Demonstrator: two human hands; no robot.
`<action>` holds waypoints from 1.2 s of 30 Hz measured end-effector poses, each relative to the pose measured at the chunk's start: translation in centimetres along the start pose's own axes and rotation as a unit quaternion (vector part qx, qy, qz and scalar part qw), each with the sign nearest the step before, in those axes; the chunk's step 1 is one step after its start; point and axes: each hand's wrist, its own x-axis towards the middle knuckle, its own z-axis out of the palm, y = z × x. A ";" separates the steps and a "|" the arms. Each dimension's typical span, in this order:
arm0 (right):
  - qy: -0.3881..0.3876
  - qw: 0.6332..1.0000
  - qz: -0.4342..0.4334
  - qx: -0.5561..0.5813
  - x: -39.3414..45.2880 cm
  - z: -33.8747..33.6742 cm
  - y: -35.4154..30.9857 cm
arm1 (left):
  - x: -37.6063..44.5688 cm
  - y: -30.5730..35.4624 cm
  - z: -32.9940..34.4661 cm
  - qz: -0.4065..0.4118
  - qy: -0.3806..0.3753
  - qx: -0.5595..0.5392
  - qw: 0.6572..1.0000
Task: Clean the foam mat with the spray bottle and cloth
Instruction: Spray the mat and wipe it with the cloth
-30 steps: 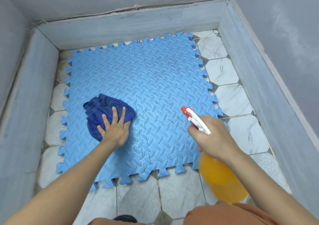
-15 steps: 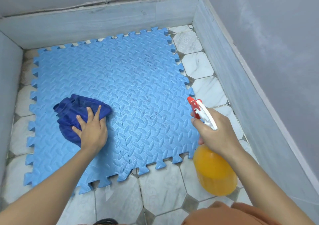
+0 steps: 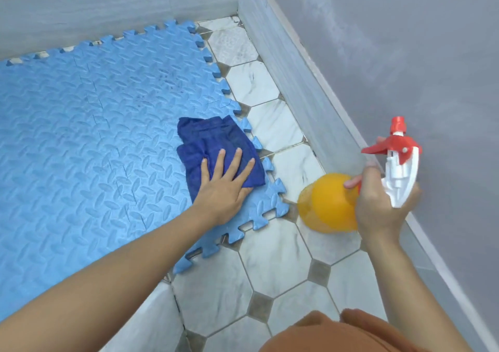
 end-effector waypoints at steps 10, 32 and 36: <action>0.006 1.000 0.008 -0.027 -0.9 -0.1 1.0 | 0.0 -0.4 1.7 0.014 0.077 0.071 0.994; -0.178 0.888 -0.420 -0.056 -1.8 2.3 -10.9 | -2.8 -7.0 -0.5 -0.052 0.083 0.050 0.994; -0.284 0.882 -0.355 -0.125 -3.6 10.4 -6.7 | -5.4 -9.7 -0.9 -0.101 0.084 0.040 0.991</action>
